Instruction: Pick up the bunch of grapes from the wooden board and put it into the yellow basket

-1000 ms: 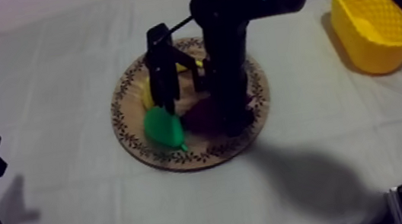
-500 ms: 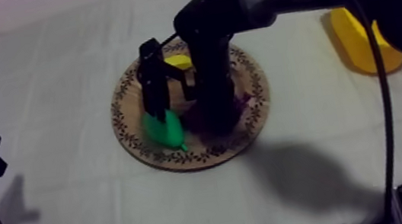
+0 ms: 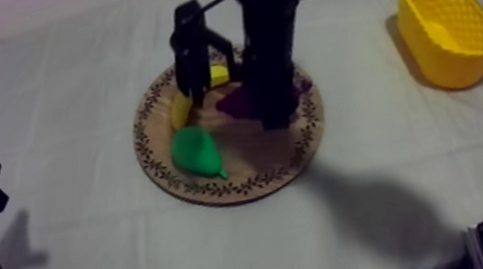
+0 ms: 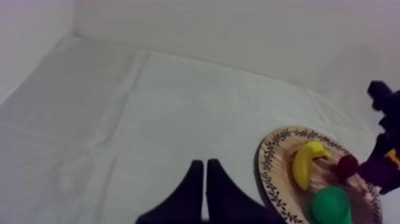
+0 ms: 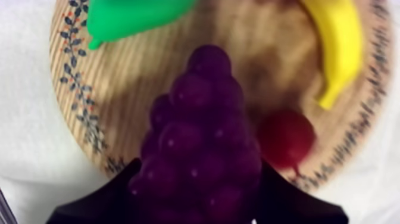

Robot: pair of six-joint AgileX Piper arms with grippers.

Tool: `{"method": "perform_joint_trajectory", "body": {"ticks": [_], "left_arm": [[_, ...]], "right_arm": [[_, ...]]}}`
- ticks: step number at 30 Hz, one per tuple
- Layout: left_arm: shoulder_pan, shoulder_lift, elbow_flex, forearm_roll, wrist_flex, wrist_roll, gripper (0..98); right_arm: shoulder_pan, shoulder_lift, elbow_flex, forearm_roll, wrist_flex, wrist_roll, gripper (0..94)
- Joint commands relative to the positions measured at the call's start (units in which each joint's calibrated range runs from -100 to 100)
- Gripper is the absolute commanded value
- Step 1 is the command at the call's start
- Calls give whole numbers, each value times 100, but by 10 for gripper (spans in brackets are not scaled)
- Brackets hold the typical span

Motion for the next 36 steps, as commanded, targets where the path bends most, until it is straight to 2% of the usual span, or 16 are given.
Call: {"method": "perform_joint_trajectory", "body": {"ticks": [1, 9, 19, 31, 36], "left_arm": [[0, 0, -3, -3, -5, -1, 1], [0, 0, -3, -3, -5, -1, 1], [0, 0, -3, -3, -5, -1, 1], [0, 0, -3, -3, -5, -1, 1], [0, 0, -3, -3, -5, -1, 1]], "right_arm": [[126, -545, 52, 19, -66, -25, 245], [803, -1760, 135, 149, -328, -222, 237], [1915, -2875, 646, 330, -1366, -663, 218], [3003, -3371, 1418, 464, -2114, -1326, 228], [3416, -3292, 1761, 514, -2377, -1485, 227]]}}
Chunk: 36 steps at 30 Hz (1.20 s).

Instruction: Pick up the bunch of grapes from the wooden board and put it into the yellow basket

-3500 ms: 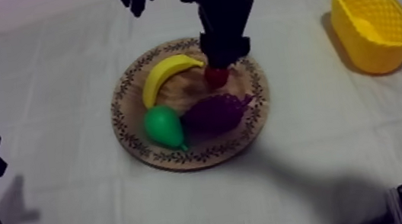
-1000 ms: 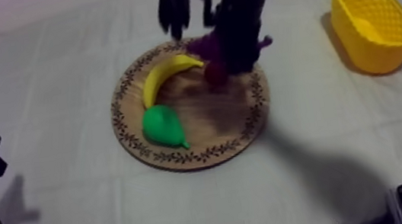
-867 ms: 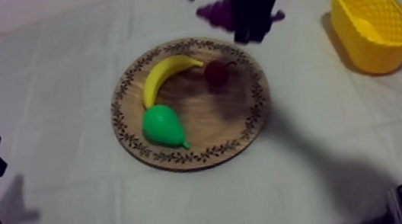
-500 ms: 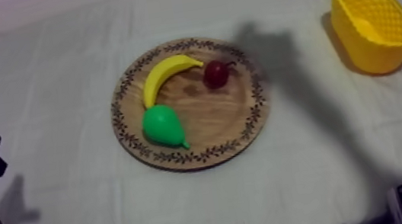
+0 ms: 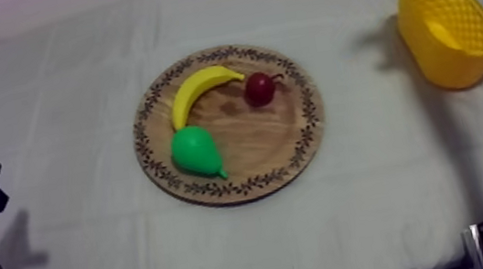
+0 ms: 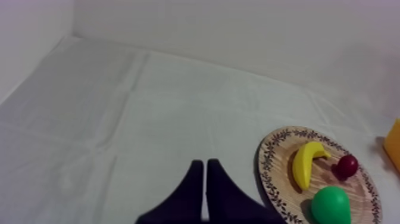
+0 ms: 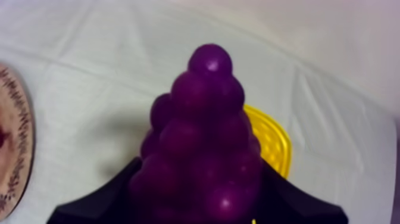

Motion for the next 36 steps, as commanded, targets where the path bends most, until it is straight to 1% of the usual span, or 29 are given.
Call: {"method": "perform_joint_trajectory", "body": {"ticks": [1, 5, 11, 21, 23, 26, 31, 33, 36], "left_arm": [[0, 0, -3, -3, -5, -1, 1], [0, 0, -3, -3, -5, -1, 1], [0, 0, -3, -3, -5, -1, 1], [0, 0, -3, -3, -5, -1, 1], [0, 0, -3, -3, -5, -1, 1], [0, 0, -3, -3, -5, -1, 1], [0, 0, -3, -3, -5, -1, 1], [0, 0, -3, -3, -5, -1, 1], [0, 0, -3, -3, -5, -1, 1]], "right_arm": [[247, 76, 171, 20, -77, -36, 225], [473, 318, 368, 56, -40, -35, 221], [598, 966, 347, 8, 398, 79, 226], [593, 2363, -640, -137, 1019, 92, 306], [599, 2624, -862, -147, 1120, 75, 355], [616, 2930, -1074, -161, 1165, 76, 483], [638, 3145, -1139, -183, 1054, 145, 687], [628, 3153, -1093, -193, 970, 180, 741], [619, 3079, -984, -199, 803, 186, 777]]}}
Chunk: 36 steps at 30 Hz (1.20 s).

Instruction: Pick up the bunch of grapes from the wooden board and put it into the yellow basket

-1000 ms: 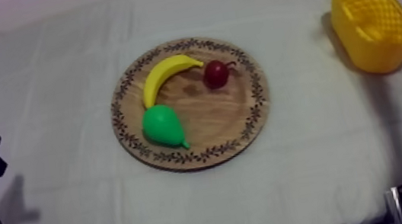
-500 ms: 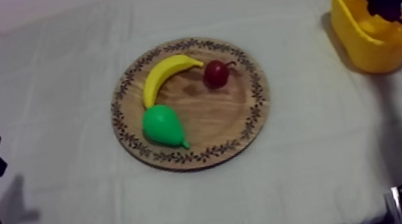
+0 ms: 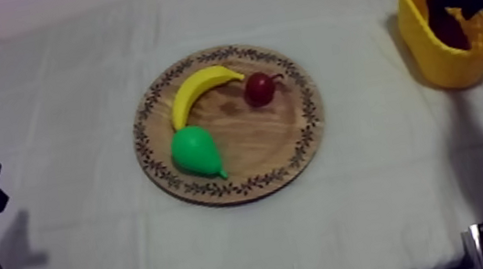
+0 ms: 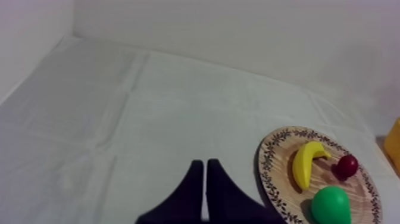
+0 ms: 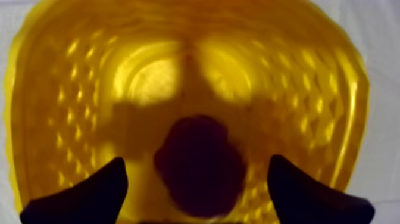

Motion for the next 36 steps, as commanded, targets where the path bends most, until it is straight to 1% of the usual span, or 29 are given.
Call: {"method": "perform_joint_trajectory", "body": {"ticks": [1, 7, 13, 20, 23, 27, 33, 36], "left_arm": [[0, 0, -3, -3, -5, -1, 1], [0, 0, -3, -3, -5, -1, 1], [0, 0, -3, -3, -5, -1, 1], [0, 0, -3, -3, -5, -1, 1], [0, 0, -3, -3, -5, -1, 1], [0, 0, -3, -3, -5, -1, 1], [0, 0, -3, -3, -5, -1, 1], [0, 0, -3, -3, -5, -1, 1]], "right_arm": [[-6, -85, 81, -6, -98, -14, 783], [59, -739, 524, 10, -537, -81, 778], [139, -1992, 1362, 82, -1074, -125, 743], [68, -3973, 3089, 234, -2213, -164, 650], [-14, -4815, 3819, 328, -2535, -257, 603], [-108, -5823, 4606, 412, -2682, -361, 544], [-169, -7136, 5475, 339, -2779, -302, 479], [-260, -7701, 5836, 365, -2787, -332, 448]]}}
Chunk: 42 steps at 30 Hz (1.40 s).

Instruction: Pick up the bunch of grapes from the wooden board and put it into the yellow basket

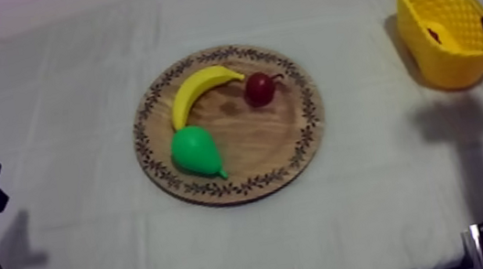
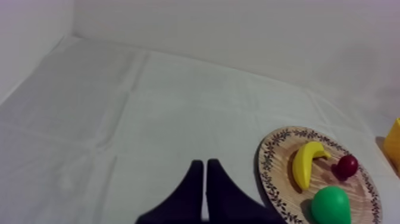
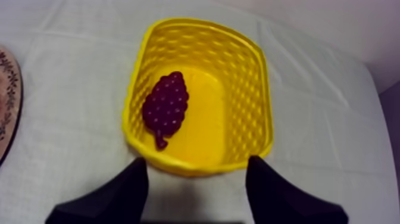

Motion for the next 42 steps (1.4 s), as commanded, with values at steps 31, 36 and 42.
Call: {"method": "perform_joint_trajectory", "body": {"ticks": [31, 36, 42], "left_arm": [[0, 0, -3, -3, -5, -1, 1], [0, 0, -3, -3, -5, -1, 1], [0, 0, -3, -3, -5, -1, 1]], "right_arm": [[-241, -5000, 3450, -148, 273, -507, 6], [-144, -5127, 3518, -304, 147, -566, 3], [-129, -5150, 3635, -339, -122, -925, 4]]}}
